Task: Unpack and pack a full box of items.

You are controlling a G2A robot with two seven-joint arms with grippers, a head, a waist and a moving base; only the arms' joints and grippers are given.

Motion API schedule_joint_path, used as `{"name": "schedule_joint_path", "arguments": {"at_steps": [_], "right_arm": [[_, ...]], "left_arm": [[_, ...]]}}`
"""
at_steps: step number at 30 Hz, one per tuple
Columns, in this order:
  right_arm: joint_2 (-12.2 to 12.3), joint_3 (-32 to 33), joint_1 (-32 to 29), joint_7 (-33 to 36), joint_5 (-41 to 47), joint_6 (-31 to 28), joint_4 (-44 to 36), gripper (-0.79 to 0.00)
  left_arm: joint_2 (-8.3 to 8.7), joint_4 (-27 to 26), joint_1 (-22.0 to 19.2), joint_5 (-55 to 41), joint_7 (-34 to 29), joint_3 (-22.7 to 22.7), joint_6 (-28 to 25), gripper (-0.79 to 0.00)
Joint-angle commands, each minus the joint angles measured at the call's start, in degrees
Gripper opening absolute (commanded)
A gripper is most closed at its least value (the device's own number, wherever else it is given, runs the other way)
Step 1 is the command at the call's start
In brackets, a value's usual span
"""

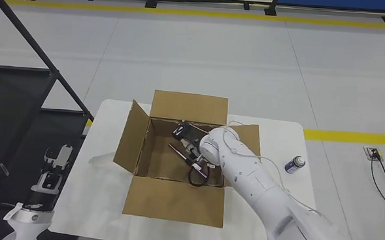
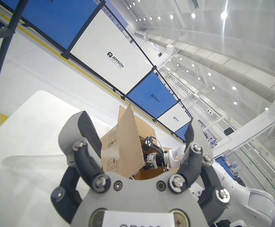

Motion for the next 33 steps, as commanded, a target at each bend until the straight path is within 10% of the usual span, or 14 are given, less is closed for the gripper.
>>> {"name": "schedule_joint_path", "arguments": {"at_steps": [1,13,17,20,23,33], "right_arm": [[0.37,0.53,0.03,-0.43,-0.19,-1.15,-0.72,-0.437],[9.66,12.63,-9.32,3.05,-4.91,-2.58,-27.08,-0.397],[15.05,24.57,-21.24,8.66,-8.57,-2.09,-49.70,-0.271],[17.87,34.20,-31.59,10.73,-13.38,1.15,-66.22,0.000],[19.36,42.60,-39.44,9.42,-14.24,3.48,-76.67,0.000],[21.38,59.47,-46.53,8.50,-18.77,11.90,-78.10,0.000]], "left_arm": [[0.00,-0.04,-0.22,0.16,-0.15,0.13,0.14,0.000],[0.01,-0.22,-1.91,1.49,-1.64,1.78,1.13,0.000],[0.04,-0.24,-2.88,2.17,-2.26,2.66,1.43,0.000],[0.05,-0.21,-3.50,2.57,-2.57,3.23,1.74,0.000],[0.04,-0.06,-3.90,2.85,-2.65,3.67,1.98,0.000],[0.03,0.30,-4.68,3.21,-2.47,4.23,2.72,0.000]]}}
